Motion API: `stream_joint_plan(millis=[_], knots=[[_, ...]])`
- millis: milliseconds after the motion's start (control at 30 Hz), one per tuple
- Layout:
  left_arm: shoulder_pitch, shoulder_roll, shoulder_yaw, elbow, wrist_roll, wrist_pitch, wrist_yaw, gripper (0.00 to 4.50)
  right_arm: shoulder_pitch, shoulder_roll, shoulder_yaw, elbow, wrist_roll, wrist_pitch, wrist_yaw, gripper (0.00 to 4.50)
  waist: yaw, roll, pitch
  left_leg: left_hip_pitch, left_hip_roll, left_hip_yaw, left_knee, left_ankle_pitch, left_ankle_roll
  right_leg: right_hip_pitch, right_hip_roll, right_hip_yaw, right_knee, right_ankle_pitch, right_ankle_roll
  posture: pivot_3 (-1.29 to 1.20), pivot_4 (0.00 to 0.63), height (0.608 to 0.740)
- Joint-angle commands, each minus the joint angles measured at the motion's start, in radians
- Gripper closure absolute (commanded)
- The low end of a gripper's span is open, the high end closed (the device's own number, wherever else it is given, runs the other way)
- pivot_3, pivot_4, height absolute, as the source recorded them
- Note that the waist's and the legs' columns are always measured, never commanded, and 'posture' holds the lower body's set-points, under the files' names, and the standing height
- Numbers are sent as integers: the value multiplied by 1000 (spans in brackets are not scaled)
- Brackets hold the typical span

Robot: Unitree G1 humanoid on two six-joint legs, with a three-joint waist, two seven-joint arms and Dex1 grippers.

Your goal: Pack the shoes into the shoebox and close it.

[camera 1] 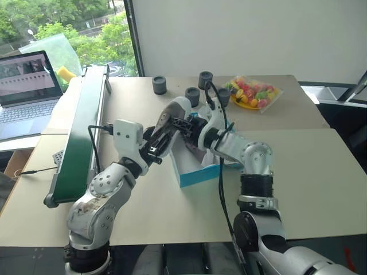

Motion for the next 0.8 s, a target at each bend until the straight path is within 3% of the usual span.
stream_joint_plan(millis=[33,167,367,800], knots=[[19,12,-1,-45,20,-27,-1,1992,-154,-104,-29,44,-13,-3,22,3969,0,0,0,0,0,0,0,0,0,0,0,0,0,0,0,0,150,740],[38,3,0,-35,23,-47,-3,1992,-263,-264,57,106,-50,209,86,3969,4,1,0,-2,1,0,-1,0,1,0,0,-1,-3,0,0,0,150,740],[54,2,-35,-3,54,-96,-23,1992,-465,-400,203,295,-127,458,245,3969,-2,1,1,-2,2,4,-1,-1,2,-1,0,0,-4,0,0,0,150,740],[149,24,-108,0,153,-202,-67,1992,-552,-264,584,726,-504,230,666,3969,-1,1,1,-5,1,5,-1,-1,2,-3,0,1,-4,0,0,0,150,740]])
